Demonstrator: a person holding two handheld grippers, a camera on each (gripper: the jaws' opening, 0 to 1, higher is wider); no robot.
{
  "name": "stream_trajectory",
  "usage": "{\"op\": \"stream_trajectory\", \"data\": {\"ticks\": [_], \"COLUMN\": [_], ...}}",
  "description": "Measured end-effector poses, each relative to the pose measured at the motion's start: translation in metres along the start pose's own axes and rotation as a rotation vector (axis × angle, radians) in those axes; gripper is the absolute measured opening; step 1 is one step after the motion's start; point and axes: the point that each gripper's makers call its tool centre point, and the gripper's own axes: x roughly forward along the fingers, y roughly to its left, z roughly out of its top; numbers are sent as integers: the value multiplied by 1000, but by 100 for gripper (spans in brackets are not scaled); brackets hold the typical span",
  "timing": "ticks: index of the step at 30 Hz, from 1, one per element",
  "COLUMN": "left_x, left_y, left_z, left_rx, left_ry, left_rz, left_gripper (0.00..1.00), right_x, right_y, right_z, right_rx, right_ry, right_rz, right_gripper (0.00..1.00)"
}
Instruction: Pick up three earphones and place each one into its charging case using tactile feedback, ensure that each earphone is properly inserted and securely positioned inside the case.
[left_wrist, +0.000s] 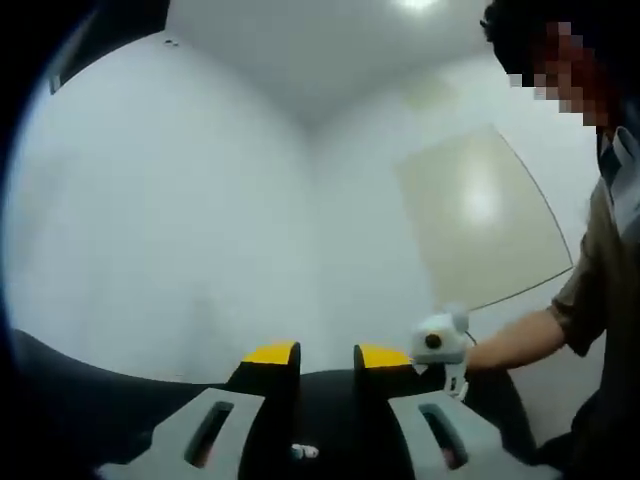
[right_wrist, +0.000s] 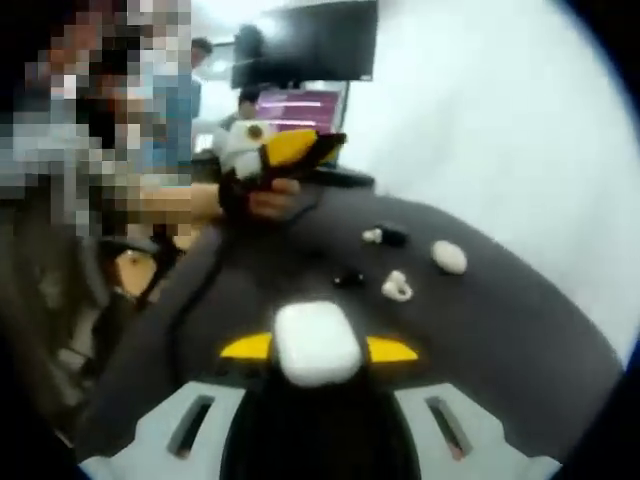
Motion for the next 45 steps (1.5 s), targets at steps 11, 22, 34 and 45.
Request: {"op": "stream_trajectory", "data": {"ticks": [11, 22, 34, 45], "left_x": [0, -1, -2, -18], "left_y": [4, 7, 7, 38], "left_z": [1, 3, 3, 28], "left_rx": [5, 5, 3, -124], "left_ry": [-5, -12, -10, -155], "left_rz": [19, 31, 29, 146], "left_gripper": [19, 19, 19, 17], "right_x": [-45, -132, -166, -162], "right_y": [-55, -163, -175, -173], "right_z": [2, -61, -91, -78], "right_rx": [-4, 323, 492, 508], "right_ry": [-30, 59, -15, -79], "right_rz": [-315, -818, -887, -887], "right_gripper": [33, 33, 33, 46]}}
